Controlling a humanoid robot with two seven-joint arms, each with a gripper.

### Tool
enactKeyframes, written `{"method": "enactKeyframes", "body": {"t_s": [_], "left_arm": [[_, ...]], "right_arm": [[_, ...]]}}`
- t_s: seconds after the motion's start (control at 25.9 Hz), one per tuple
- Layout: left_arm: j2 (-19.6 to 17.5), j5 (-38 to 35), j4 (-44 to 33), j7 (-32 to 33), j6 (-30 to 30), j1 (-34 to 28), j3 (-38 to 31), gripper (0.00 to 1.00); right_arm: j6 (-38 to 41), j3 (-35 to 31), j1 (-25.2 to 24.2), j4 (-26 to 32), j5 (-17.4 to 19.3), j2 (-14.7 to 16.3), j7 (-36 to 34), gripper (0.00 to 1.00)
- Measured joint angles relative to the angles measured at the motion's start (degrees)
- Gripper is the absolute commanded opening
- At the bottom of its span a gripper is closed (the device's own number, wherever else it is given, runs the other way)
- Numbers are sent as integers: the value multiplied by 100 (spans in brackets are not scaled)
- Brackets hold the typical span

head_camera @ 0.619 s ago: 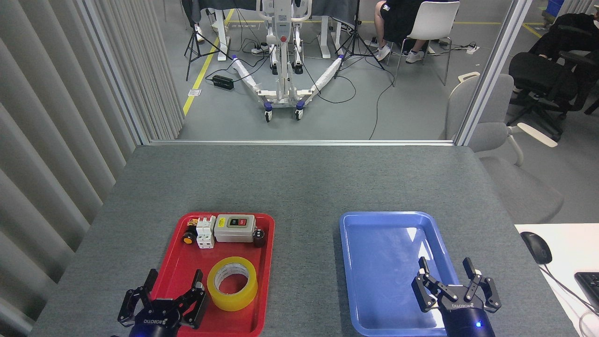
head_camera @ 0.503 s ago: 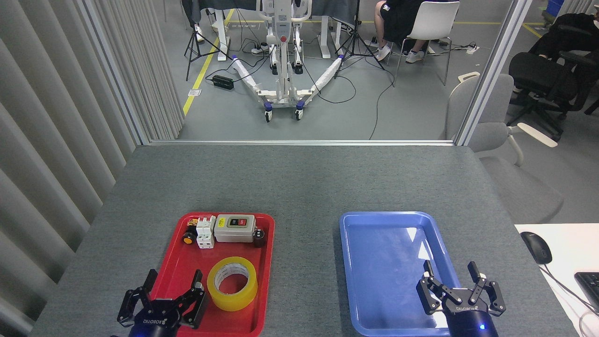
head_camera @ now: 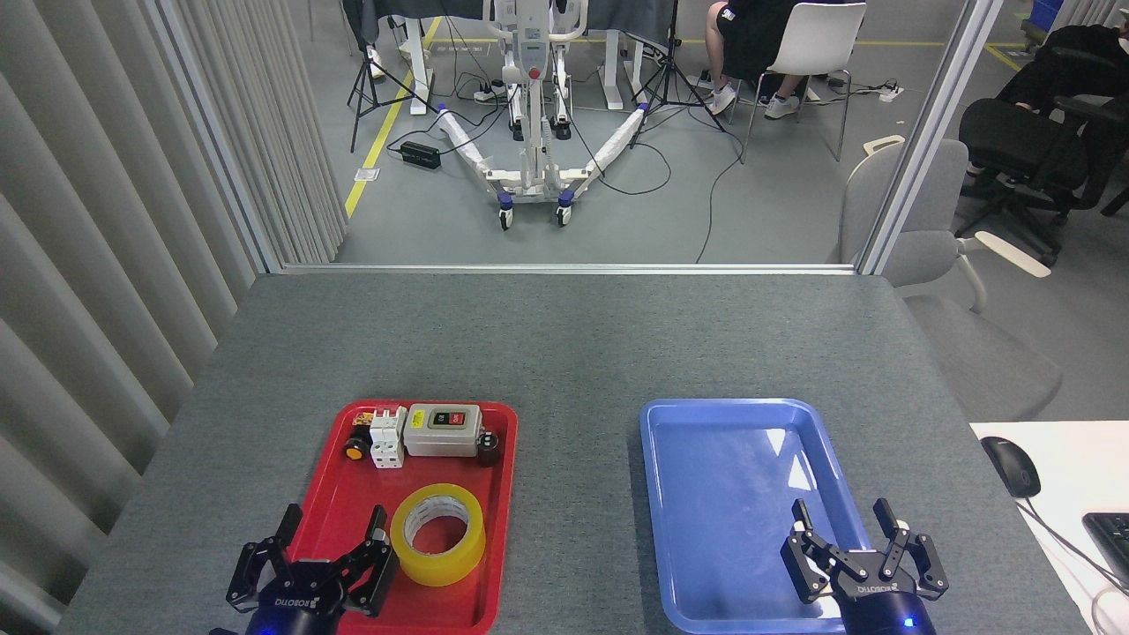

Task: Place and move tape with both arms
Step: 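Move the left gripper toward the yellow tape roll in the red tray, then insert the left gripper into the tape roll's hole and grip it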

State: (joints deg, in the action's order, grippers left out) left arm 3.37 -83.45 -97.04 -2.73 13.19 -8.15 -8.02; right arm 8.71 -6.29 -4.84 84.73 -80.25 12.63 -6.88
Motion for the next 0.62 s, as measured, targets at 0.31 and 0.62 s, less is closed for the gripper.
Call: {"method": "enactKeyframes", "body": {"t_s": [0.31, 0.62], "left_arm": [[-8, 4, 32, 1160, -21, 358, 72, 100], [-93, 96, 118, 3680, -345, 1011, 154, 100]], "right_arm": [[-26, -66, -12, 20, 15, -4, 0, 100], [104, -48, -17, 123, 19, -61, -92, 100]]}}
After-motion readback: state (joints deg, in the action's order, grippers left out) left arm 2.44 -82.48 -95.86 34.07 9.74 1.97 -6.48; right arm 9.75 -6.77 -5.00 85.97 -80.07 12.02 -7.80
